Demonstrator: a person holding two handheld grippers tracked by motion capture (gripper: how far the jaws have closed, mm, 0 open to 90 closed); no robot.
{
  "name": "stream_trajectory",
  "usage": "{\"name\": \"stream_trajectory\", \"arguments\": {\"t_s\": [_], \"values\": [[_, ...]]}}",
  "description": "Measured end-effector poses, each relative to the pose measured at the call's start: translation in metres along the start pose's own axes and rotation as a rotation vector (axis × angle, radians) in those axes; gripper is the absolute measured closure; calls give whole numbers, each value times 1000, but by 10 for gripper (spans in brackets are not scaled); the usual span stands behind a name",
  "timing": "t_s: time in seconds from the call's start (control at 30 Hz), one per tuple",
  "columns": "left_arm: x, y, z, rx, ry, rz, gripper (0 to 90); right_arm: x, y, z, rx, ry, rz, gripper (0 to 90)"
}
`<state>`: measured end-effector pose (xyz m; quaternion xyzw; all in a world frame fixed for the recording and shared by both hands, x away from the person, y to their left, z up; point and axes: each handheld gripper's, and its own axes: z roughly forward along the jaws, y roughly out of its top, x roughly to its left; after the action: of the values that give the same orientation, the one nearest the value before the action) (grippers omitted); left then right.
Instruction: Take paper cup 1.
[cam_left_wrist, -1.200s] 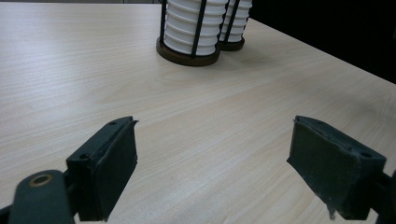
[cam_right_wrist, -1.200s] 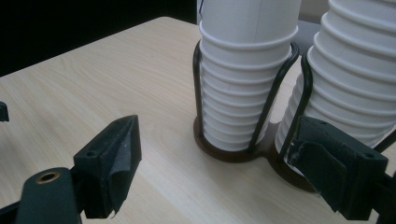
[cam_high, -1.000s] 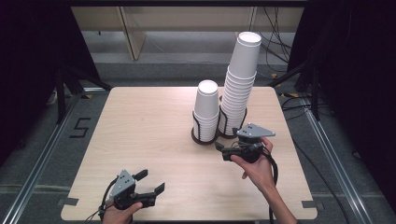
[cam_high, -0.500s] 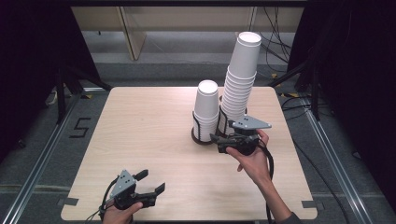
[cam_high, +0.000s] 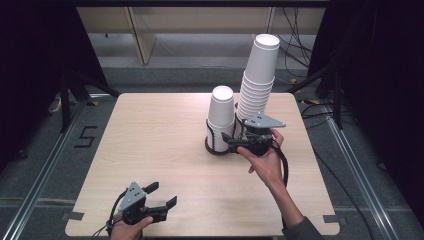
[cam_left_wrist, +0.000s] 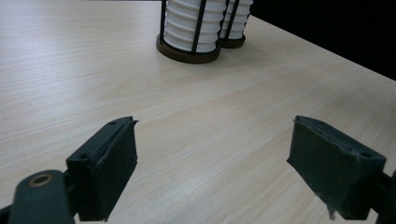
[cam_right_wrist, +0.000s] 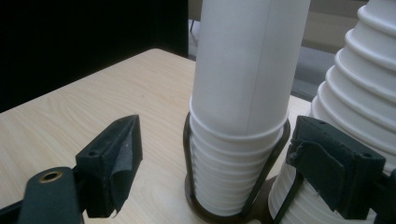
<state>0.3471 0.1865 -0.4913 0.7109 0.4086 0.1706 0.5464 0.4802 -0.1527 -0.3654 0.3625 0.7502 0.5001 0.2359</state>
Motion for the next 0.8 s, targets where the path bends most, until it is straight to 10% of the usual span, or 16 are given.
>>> {"name": "stream_trajectory", "arguments": {"t_s": [0.8], "values": [[0, 0, 0, 2, -4, 2, 146, -3, 35, 32, 13, -105, 21, 167]]}}
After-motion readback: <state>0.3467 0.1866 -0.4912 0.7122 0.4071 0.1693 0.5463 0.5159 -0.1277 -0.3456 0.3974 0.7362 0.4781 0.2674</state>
